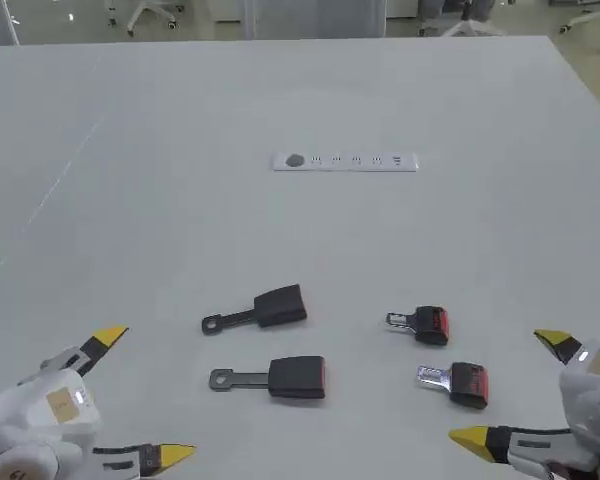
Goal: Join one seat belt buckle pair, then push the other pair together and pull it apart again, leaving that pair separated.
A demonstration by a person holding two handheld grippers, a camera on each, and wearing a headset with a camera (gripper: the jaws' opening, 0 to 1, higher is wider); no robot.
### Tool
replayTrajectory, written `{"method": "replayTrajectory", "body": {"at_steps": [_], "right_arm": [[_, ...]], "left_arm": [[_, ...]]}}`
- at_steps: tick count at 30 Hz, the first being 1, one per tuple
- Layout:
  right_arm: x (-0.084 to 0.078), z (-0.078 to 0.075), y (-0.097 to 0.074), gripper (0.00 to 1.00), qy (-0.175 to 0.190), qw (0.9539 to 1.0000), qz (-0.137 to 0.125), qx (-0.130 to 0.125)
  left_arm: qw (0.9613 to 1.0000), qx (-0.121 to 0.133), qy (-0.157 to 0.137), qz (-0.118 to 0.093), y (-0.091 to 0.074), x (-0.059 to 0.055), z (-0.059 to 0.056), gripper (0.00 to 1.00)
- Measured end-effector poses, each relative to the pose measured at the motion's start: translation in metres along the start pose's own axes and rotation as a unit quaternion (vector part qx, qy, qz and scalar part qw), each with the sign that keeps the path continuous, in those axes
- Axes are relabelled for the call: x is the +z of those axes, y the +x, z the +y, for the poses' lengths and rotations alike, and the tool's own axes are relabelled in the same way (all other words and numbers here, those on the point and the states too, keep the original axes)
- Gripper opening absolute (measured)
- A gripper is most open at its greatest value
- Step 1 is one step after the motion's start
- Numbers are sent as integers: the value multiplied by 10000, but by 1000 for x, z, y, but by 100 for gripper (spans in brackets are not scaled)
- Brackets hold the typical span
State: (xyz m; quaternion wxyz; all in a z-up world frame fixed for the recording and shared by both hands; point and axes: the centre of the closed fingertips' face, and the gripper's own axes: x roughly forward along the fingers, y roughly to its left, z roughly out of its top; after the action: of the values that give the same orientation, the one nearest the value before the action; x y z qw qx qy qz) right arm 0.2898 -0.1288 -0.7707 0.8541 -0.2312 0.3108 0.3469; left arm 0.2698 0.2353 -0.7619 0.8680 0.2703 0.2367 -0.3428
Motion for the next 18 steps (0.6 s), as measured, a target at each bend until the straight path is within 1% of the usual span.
{"method": "replayTrajectory", "body": {"at_steps": [2, 5, 8, 10, 11, 13, 14, 18], "right_arm": [[0, 1, 0, 99, 31, 10000, 9, 10], [0, 1, 0, 98, 180, 9998, -14, 13], [0, 1, 1, 99, 183, 9998, -21, 5], [0, -3, 1, 100, 115, 9998, -14, -138], [0, -8, 0, 100, 86, 9996, -13, -266], [0, -8, 0, 100, 120, 9996, -20, -266], [-2, -8, 0, 100, 165, 9995, 19, -253], [-5, -7, -1, 100, 167, 9996, 30, -246]], "left_arm": [[10000, -15, -9, 19, 1, -1, -1, 99], [10000, -59, -3, 29, 1, -1, -3, 98], [10000, -63, -6, 37, 2, -2, -3, 100], [10000, -76, -1, 54, 2, -3, -3, 100], [9999, -97, -10, 86, 2, -4, -4, 100], [9999, -71, 77, 87, 2, -3, -4, 100], [9999, -69, 71, 76, 2, -3, -4, 100], [9999, -41, 46, 84, 2, -4, -2, 100]]}}
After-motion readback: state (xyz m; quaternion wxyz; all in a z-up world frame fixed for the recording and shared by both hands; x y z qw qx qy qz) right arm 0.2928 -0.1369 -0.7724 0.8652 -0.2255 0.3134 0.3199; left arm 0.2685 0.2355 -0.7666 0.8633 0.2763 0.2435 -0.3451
